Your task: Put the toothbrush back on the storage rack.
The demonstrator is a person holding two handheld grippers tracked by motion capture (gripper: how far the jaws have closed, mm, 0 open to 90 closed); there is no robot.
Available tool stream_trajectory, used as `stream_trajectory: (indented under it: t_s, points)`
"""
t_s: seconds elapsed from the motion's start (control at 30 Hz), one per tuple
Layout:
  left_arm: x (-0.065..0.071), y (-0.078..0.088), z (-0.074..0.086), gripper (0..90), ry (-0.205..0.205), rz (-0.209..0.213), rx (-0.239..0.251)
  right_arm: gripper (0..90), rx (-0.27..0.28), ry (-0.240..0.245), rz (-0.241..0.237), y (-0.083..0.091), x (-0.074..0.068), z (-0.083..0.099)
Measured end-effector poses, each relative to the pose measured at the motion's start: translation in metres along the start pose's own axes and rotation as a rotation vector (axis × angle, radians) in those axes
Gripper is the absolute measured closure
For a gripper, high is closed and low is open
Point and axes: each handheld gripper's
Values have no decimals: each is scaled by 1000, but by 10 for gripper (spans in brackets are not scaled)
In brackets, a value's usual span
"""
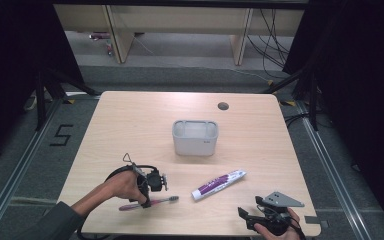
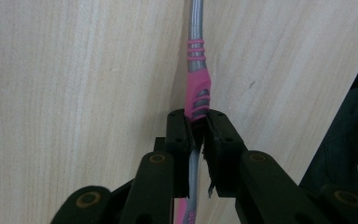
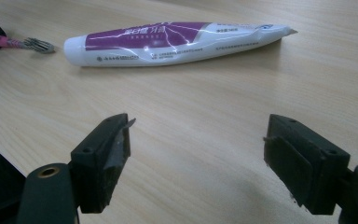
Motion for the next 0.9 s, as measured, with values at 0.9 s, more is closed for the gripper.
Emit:
stream_trajectory:
  t_s: [0.9]
  points:
    - [0,33,16,809,-2,-36,221,232,10,-9,-4,-1,0,0]
Point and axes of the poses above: each handheld gripper's, and its own axes: y roughly backward along the jaws, z roughly out of its underside, x roughly to its right, and after that the axes turned 7 degrees about z, right-handed
